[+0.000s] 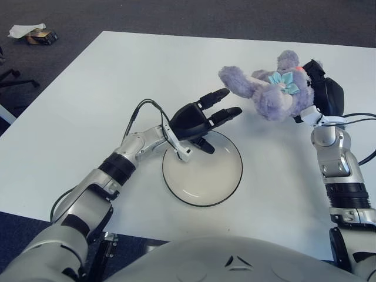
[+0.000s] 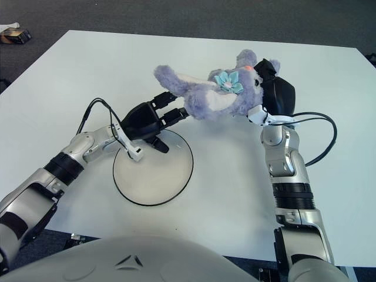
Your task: Put the doll into the plate.
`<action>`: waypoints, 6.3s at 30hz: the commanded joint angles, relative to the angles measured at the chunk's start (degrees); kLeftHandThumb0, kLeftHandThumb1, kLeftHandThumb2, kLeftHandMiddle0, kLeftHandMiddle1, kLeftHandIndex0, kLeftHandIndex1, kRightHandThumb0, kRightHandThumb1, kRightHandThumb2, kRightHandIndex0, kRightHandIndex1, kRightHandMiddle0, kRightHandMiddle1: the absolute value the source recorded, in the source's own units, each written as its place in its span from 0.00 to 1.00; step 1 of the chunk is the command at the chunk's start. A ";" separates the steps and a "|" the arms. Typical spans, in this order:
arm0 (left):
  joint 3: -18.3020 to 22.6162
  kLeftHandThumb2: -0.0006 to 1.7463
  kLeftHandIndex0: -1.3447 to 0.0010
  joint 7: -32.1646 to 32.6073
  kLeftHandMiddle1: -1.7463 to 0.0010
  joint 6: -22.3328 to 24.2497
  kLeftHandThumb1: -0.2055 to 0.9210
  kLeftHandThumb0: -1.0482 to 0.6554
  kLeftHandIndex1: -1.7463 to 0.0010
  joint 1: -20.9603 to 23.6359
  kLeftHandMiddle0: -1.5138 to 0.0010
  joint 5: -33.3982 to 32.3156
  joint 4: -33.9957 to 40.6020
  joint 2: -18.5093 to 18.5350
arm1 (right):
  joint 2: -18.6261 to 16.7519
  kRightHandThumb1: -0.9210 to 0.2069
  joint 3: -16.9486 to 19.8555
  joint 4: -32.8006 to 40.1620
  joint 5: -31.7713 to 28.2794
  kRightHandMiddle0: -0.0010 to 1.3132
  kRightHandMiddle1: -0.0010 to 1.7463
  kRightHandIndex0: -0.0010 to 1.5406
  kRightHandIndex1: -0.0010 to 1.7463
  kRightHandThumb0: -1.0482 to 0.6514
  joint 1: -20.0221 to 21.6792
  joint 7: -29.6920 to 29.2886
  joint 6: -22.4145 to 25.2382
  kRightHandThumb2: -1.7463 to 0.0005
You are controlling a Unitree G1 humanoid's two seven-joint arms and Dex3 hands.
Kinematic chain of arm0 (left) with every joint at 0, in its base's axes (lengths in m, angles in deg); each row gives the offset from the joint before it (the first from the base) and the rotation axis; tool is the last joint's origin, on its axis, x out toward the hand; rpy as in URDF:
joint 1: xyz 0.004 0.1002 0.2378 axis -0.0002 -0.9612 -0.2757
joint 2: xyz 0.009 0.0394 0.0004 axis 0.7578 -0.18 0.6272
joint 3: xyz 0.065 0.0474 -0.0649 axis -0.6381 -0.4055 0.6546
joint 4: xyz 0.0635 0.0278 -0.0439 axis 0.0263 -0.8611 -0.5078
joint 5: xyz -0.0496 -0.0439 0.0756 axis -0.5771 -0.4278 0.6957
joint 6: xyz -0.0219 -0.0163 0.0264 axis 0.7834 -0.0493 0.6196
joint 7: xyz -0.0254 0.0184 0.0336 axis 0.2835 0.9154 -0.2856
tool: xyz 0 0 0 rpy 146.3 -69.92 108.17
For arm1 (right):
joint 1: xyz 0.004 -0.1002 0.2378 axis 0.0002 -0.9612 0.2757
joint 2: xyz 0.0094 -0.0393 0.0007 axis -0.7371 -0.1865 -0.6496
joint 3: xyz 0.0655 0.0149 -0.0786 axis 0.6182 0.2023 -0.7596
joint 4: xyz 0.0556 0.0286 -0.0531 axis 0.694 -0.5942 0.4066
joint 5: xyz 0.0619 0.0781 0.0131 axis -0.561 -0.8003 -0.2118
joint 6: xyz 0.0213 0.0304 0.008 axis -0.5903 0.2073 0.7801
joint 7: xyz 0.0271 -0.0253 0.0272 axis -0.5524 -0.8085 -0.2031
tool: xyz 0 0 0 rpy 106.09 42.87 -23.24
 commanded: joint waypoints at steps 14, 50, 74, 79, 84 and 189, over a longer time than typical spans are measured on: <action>-2.72 0.46 1.00 0.95 0.82 6.81 0.69 0.15 0.50 8.42 1.00 -0.22 -13.29 -6.73 | 0.03 0.73 0.45 0.39 -0.31 0.41 1.00 0.51 1.00 0.62 -0.04 -0.57 -0.44 0.09; -9.43 0.56 1.00 10.75 0.89 12.63 0.57 0.12 0.52 20.45 1.00 -3.44 -38.66 -14.80 | 0.40 0.73 0.89 0.85 -0.29 0.41 1.00 0.52 0.98 0.62 -1.11 -1.09 -0.80 0.11; -3.95 0.46 1.00 7.84 0.75 7.15 0.70 0.11 0.43 18.82 1.00 -13.94 -34.59 -13.67 | 0.70 0.75 0.82 -0.44 -0.47 0.42 1.00 0.52 1.00 0.62 -0.84 -1.09 -1.60 0.08; -0.89 0.34 1.00 4.76 0.70 3.38 0.86 0.09 0.41 17.39 1.00 -19.01 -32.93 -13.55 | 0.75 0.74 0.86 -0.31 -0.49 0.41 1.00 0.52 0.99 0.62 -0.88 -0.91 -1.42 0.09; 4.20 0.27 1.00 -1.97 0.66 -4.17 0.97 0.07 0.39 15.78 1.00 -28.15 -29.68 -12.30 | 0.89 0.74 0.98 -0.26 -0.92 0.41 1.00 0.51 1.00 0.62 -0.94 -0.39 -1.36 0.09; 39.52 0.54 1.00 -33.27 0.41 14.19 1.00 0.11 0.45 18.62 1.00 -64.80 -44.59 -16.45 | -2.01 0.73 -11.19 -8.68 0.51 0.42 1.00 0.52 0.96 0.62 14.16 2.09 -16.45 0.11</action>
